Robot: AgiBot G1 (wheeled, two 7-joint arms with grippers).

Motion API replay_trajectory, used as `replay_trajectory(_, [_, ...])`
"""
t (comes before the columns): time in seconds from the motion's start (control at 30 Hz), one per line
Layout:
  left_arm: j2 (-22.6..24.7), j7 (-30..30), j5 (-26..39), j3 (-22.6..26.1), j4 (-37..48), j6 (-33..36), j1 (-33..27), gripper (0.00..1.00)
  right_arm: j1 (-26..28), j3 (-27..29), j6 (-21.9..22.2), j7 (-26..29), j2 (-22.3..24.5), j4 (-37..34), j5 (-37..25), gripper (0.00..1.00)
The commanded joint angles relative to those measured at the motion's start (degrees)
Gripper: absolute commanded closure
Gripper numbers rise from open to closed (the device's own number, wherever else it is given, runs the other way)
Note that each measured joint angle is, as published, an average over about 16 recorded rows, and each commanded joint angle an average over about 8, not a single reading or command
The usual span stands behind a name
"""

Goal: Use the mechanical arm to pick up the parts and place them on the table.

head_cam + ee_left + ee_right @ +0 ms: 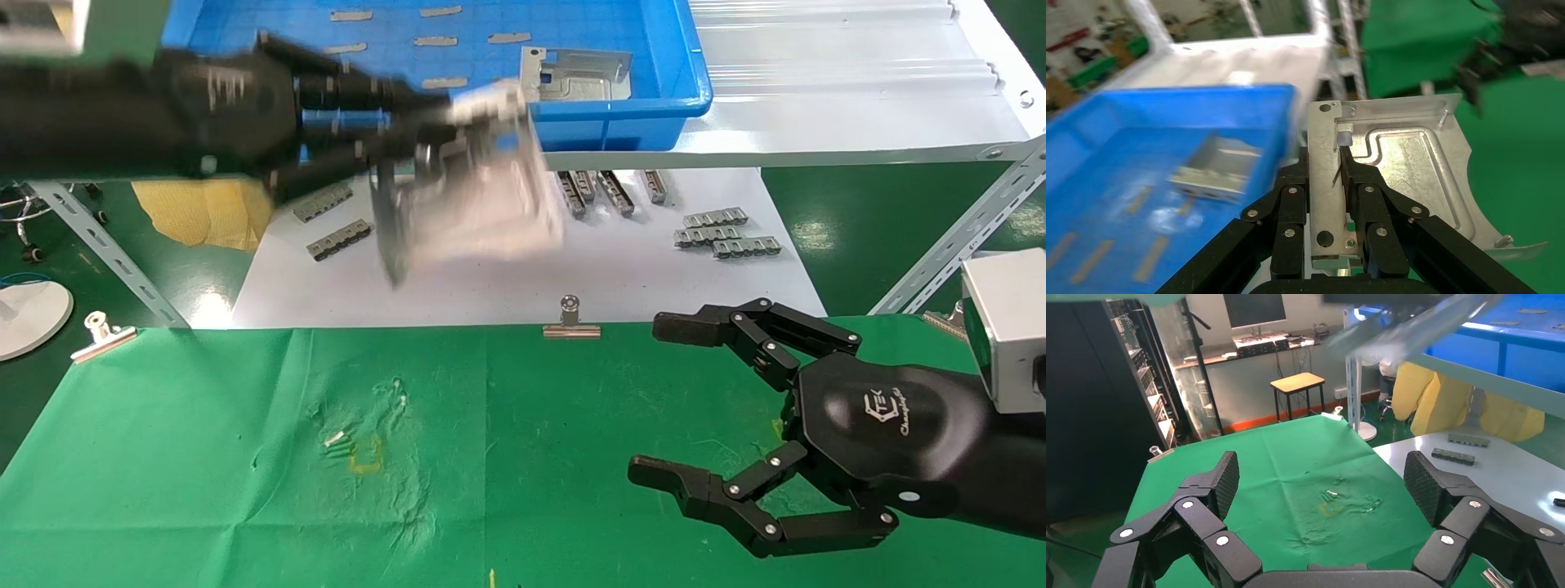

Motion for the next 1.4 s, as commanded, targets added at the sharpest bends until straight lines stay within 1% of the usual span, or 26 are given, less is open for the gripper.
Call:
replay_trajectory(0.03, [-2.3, -1.0, -2.6, 1.7, -6.2, 0.1, 2.6, 1.0, 0.0, 0.0, 0.0, 0.0, 0.0, 0.0, 0.0, 0.0])
replay_trajectory(0.1, [-4.5, -1.0, -3.9, 4.2, -9.8, -0.2, 4.7, 1.0, 0.0, 0.0, 0.0, 0.0, 0.0, 0.0, 0.0, 0.0])
replay_trajectory(0.17, [-6.1, 0.1, -4.0, 6.8, -11.6, -0.5, 6.2, 1.0, 0.0, 0.0, 0.0, 0.0, 0.0, 0.0, 0.0, 0.0])
replay_trajectory(0.27, [-6.8, 4.0, -2.3, 10.3, -11.4, -1.0, 7.6, 1.0, 0.0, 0.0, 0.0, 0.0, 0.0, 0.0, 0.0, 0.0])
replay_trajectory(0.37, [-6.2, 9.6, 0.5, 13.1, -9.0, -1.7, 8.5, 1.0, 0.0, 0.0, 0.0, 0.0, 0.0, 0.0, 0.0, 0.0])
replay_trajectory(0.5, [-4.4, 16.4, 3.9, 15.5, -3.8, -3.0, 8.8, 1.0, 0.0, 0.0, 0.0, 0.0, 0.0, 0.0, 0.0, 0.0])
replay_trajectory(0.7, [-2.6, 23.3, 6.7, 17.3, 4.0, -3.1, 8.7, 1.0, 0.0, 0.0, 0.0, 0.0, 0.0, 0.0, 0.0, 0.0])
replay_trajectory(0.73, [-2.4, 24.2, 6.9, 17.4, 5.0, -2.9, 8.8, 0.95, 0.0, 0.0, 0.0, 0.0, 0.0, 0.0, 0.0, 0.0])
replay_trajectory(0.97, [0.3, 29.2, 7.4, 18.3, 10.1, -3.2, 9.0, 0.09, 0.0, 0.0, 0.0, 0.0, 0.0, 0.0, 0.0, 0.0])
replay_trajectory(1.0, [0.7, 29.8, 7.5, 18.4, 10.8, -3.5, 9.0, 0.01, 0.0, 0.0, 0.0, 0.0, 0.0, 0.0, 0.0, 0.0])
replay_trajectory(1.27, [3.4, 32.6, 7.8, 18.5, 16.8, -6.5, 8.6, 0.0, 0.0, 0.0, 0.0, 0.0, 0.0, 0.0, 0.0, 0.0])
replay_trajectory(1.4, [3.8, 32.9, 7.6, 18.3, 18.9, -6.3, 8.0, 0.0, 0.0, 0.0, 0.0, 0.0, 0.0, 0.0, 0.0, 0.0])
